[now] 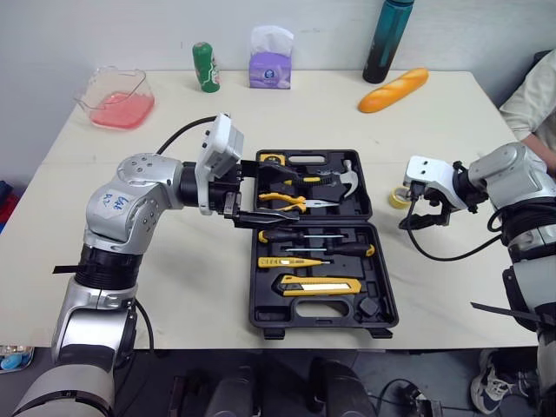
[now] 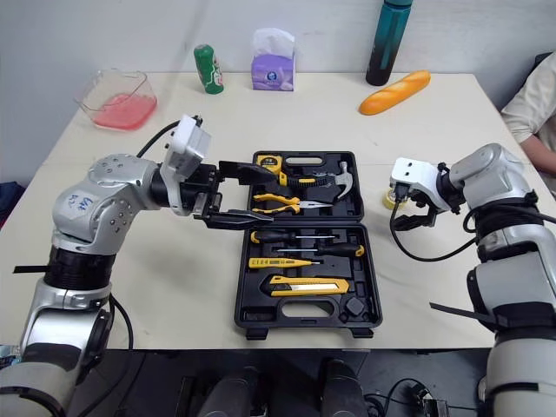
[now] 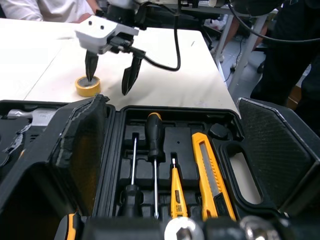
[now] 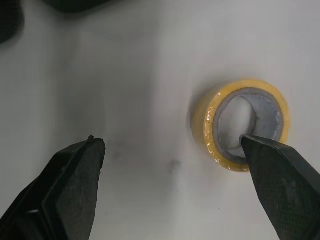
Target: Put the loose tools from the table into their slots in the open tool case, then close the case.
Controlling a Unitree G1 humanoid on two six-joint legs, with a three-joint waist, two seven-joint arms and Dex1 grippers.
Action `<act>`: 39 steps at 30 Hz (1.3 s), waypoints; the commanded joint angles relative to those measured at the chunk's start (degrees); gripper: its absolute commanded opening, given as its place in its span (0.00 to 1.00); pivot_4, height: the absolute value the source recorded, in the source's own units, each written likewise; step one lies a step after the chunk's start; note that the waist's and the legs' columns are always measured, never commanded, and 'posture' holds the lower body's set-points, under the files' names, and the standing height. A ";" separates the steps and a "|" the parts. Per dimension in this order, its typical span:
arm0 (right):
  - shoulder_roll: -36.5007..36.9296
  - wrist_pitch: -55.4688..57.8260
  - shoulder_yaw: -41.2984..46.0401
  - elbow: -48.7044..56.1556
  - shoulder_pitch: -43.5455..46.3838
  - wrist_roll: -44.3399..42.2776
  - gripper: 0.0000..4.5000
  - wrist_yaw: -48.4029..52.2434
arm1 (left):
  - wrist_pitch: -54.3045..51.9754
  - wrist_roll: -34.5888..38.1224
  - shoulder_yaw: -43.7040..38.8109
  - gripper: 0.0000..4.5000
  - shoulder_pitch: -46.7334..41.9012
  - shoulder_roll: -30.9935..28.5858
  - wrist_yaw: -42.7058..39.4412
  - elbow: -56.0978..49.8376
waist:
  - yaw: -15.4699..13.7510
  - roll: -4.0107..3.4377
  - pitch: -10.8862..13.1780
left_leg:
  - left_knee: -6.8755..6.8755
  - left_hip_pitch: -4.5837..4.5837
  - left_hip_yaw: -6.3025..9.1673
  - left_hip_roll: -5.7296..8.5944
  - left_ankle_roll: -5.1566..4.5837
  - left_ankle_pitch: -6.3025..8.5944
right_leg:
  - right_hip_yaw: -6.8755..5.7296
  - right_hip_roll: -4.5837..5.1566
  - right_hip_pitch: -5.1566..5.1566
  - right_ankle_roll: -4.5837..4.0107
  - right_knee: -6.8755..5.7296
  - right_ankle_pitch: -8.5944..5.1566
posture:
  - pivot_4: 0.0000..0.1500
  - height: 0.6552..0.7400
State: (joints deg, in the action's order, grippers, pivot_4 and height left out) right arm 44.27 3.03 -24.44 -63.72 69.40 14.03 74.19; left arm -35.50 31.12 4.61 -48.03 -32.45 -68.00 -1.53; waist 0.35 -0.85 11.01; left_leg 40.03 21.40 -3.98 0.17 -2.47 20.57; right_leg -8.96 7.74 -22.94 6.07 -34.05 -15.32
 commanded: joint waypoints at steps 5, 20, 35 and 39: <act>-2.90 -3.92 0.81 -6.29 3.06 3.90 1.00 -4.60 | 2.23 -0.56 0.55 0.97 -2.56 1.28 -0.20 -0.63 | 0.06 0.00 0.00 | 0.01 -0.01 0.01 0.01 0.00 0.00 | 0.01 0.00 0.01 0.00 -0.01 0.00 | 1.00 1.00; 6.62 -2.83 9.79 22.09 -8.01 -6.77 0.01 11.18 | 2.61 -2.00 1.34 1.00 -0.94 0.60 -0.37 -2.37 | -0.46 -0.05 0.04 | 0.03 -0.03 0.14 0.02 0.00 0.00 | 0.02 0.01 0.11 0.00 0.05 0.00 | 1.00 1.00; 18.35 37.59 31.79 105.25 -62.51 -34.05 0.01 0.65 | 8.46 -4.22 9.55 1.00 12.47 -5.86 -10.44 -14.31 | -2.26 -0.03 0.02 | 0.17 -0.23 0.29 0.04 0.05 0.03 | 0.42 0.08 0.37 -0.07 0.05 0.04 | 1.00 1.00; 18.86 35.49 30.05 107.53 -68.67 -32.10 0.01 -2.86 | 9.83 -4.85 10.36 1.00 12.41 -5.35 -10.61 -13.85 | -2.37 -0.02 0.03 | 0.15 -0.19 0.28 0.05 0.05 0.03 | 0.40 0.02 0.36 -0.06 0.12 0.04 | 1.00 1.00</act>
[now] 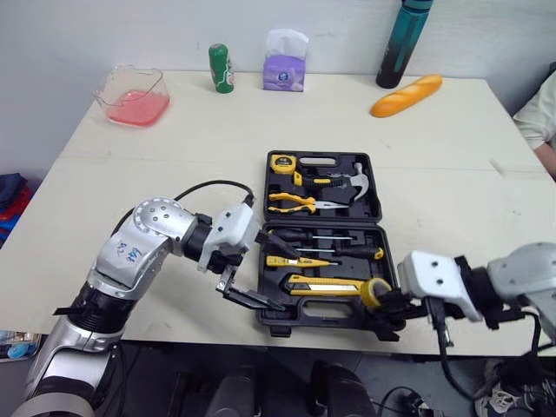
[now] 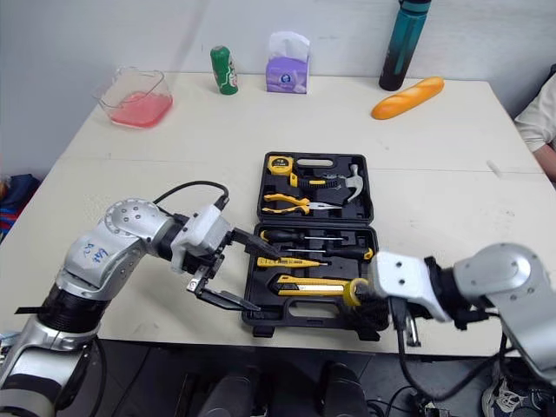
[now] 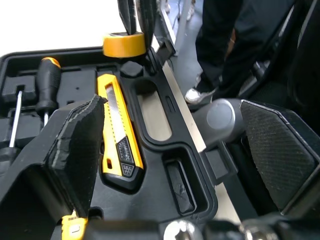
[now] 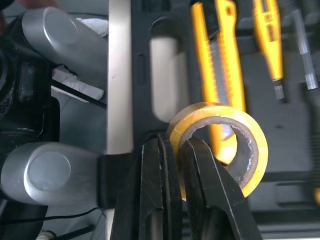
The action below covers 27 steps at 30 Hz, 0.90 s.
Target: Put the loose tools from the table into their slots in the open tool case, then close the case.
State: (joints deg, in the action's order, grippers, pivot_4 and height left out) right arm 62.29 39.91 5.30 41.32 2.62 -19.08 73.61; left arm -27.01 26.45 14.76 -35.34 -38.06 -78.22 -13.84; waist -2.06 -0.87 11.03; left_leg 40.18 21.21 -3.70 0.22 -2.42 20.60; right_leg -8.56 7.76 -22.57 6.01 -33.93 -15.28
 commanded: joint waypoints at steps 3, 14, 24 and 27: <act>1.12 -2.21 -0.46 1.91 -4.06 1.94 0.01 -4.38 | 1.23 -0.09 0.46 1.00 -0.45 0.69 -0.09 -1.65 | 0.10 0.01 0.00 | 0.01 -0.04 -0.03 -0.01 -0.01 -0.01 | 0.00 -0.04 0.01 0.00 -0.04 0.00 | 1.00 1.00; 2.36 -5.30 -2.05 -1.96 -5.10 3.16 0.01 -6.45 | 2.14 -0.72 0.71 1.00 -1.94 2.04 0.02 0.25 | 0.33 0.02 0.00 | 0.01 -0.04 -0.02 -0.03 -0.02 -0.02 | -0.06 -0.06 0.03 0.00 -0.03 0.00 | 1.00 1.00; 3.70 2.73 8.91 4.27 -3.40 -10.20 0.93 -4.30 | 3.17 -1.13 0.59 1.00 -1.94 2.60 0.18 0.90 | 0.34 0.04 0.01 | 0.01 -0.04 0.00 -0.05 -0.02 -0.02 | -0.04 -0.07 0.04 0.00 -0.02 0.00 | 1.00 1.00; 1.58 1.40 10.42 2.31 -2.27 -11.63 0.99 -5.67 | 3.31 -1.15 0.64 1.00 -2.02 2.71 0.19 0.97 | 0.37 0.05 0.01 | 0.01 -0.05 0.01 -0.05 -0.03 -0.02 | -0.02 -0.06 0.05 0.00 -0.02 0.00 | 1.00 1.00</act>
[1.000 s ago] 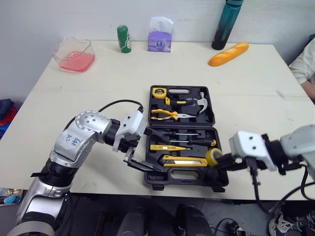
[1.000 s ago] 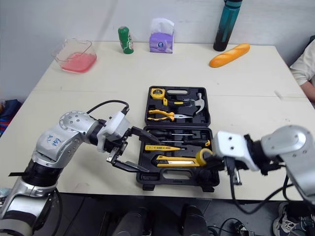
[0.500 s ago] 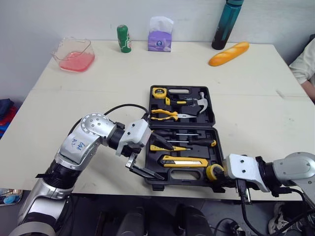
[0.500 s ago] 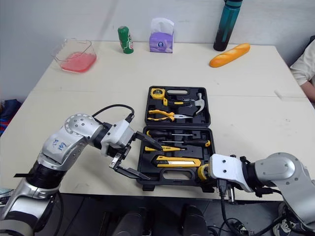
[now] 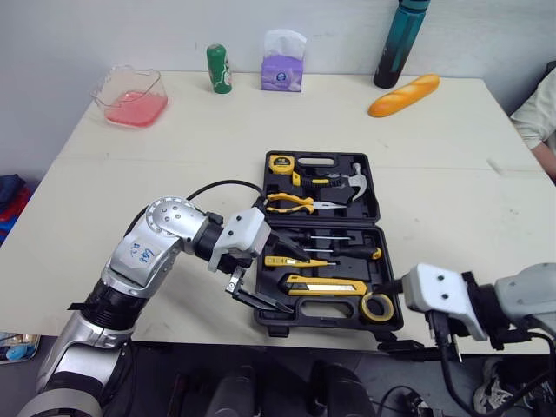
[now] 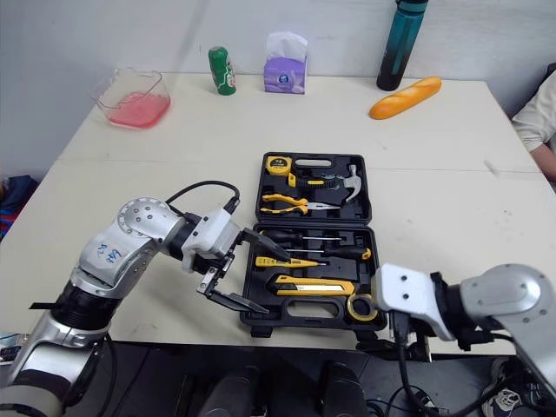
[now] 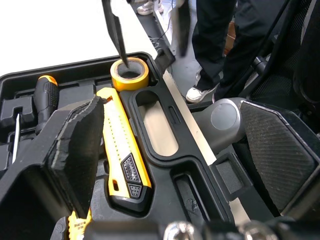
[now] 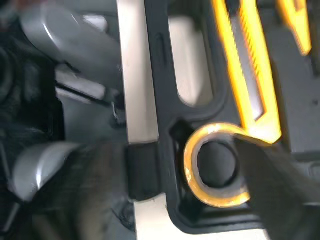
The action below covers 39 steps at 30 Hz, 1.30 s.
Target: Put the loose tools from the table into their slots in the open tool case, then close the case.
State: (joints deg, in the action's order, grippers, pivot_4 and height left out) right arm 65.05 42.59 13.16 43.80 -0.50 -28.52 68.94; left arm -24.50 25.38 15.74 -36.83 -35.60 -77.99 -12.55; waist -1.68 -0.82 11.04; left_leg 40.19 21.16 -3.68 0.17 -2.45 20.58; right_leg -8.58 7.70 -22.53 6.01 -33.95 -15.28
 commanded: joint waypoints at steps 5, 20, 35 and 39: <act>-11.82 -7.98 0.88 -6.14 -0.70 -2.63 0.94 -5.84 | -0.01 0.80 -0.62 1.00 -0.61 1.21 0.66 -0.27 | -0.09 0.20 -0.05 | -0.01 0.02 0.01 0.02 0.00 0.00 | -0.05 0.00 0.01 0.00 0.02 0.00 | 1.00 1.00; -26.06 -30.74 -3.91 -25.98 -14.46 5.03 0.02 -6.55 | -1.54 1.78 -1.21 1.00 -2.57 1.83 0.37 1.35 | 0.13 0.22 -0.06 | -0.03 -0.10 -0.09 0.02 -0.03 -0.02 | -0.35 -0.04 0.03 0.02 -0.05 0.01 | 1.00 1.00; -25.92 -38.94 -6.66 -31.68 -17.83 4.68 0.02 -5.65 | -2.48 1.67 -1.46 1.00 -3.65 0.92 0.69 1.61 | 0.01 0.70 -0.43 | -0.17 -0.99 0.20 -0.04 0.05 0.13 | 0.21 -0.04 1.06 -0.02 0.25 -0.02 | 1.00 1.00; -21.95 -34.41 -2.71 -24.18 -15.83 -0.15 0.02 -6.72 | -3.64 0.29 -2.74 1.00 -2.01 -0.44 3.65 2.42 | -0.10 0.66 -0.41 | -0.18 -0.93 0.22 -0.03 0.04 0.13 | 0.39 -0.07 0.99 -0.02 0.29 -0.02 | 1.00 1.00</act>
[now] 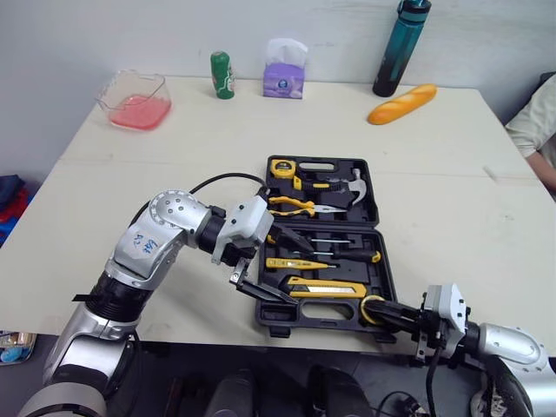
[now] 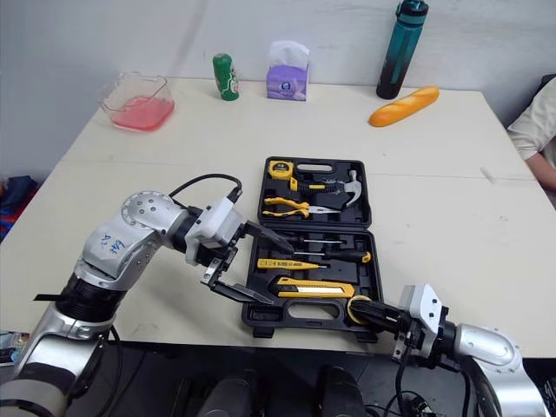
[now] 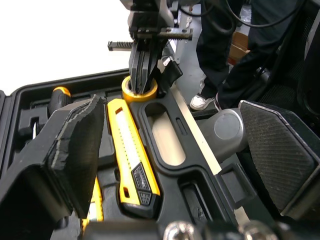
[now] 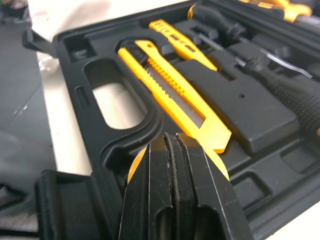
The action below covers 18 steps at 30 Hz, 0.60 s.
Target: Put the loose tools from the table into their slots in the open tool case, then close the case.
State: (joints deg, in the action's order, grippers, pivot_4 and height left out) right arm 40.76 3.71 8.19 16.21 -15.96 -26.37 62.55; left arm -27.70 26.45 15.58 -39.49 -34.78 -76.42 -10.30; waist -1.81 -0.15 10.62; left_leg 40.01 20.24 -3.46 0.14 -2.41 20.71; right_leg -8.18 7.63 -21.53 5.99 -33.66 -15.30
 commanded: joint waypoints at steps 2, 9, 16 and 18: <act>4.24 7.56 5.69 4.81 3.68 -4.99 0.02 -2.45 | 1.02 -2.16 -4.60 1.00 2.96 -2.98 3.79 2.60 | 0.22 -0.12 0.07 | 0.00 0.01 -0.02 -0.01 0.00 0.00 | 0.05 0.00 -0.03 0.00 -0.01 0.00 | 1.00 1.00; 7.39 11.95 9.85 -4.72 20.14 -3.99 0.00 -7.62 | 6.42 -8.20 -10.17 0.82 3.84 -6.79 9.93 19.56 | 0.38 -0.45 0.28 | -0.03 0.06 -0.28 -0.16 0.09 0.00 | 0.28 -0.11 -0.45 -0.07 -0.24 -0.04 | 1.00 1.00; 7.16 12.01 2.01 -21.69 33.02 6.67 0.00 -11.50 | 16.13 -17.03 -7.21 0.06 -1.87 -2.91 14.10 36.14 | 0.09 -0.44 0.28 | 0.12 0.96 -0.54 0.27 -0.30 -0.20 | 0.19 0.07 -1.16 0.27 -0.30 0.16 | 1.00 1.00; 6.54 10.14 -0.84 -26.61 35.25 10.14 0.00 -11.83 | 16.82 -18.17 -6.69 0.02 -3.26 0.11 15.72 38.31 | 0.22 -0.44 0.28 | 0.12 0.98 -0.57 0.28 -0.33 -0.21 | 0.05 0.08 -1.16 0.32 -0.25 0.19 | 1.00 1.00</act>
State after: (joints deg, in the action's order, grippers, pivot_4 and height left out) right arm 47.18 15.44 8.27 -8.11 18.40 -18.67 51.28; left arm -12.38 9.17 8.50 -41.09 -35.80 -61.92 27.58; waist -1.59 -0.59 10.90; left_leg 40.10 21.22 -4.03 0.42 -2.74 20.50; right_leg -8.18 7.71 -22.70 6.31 -33.90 -15.11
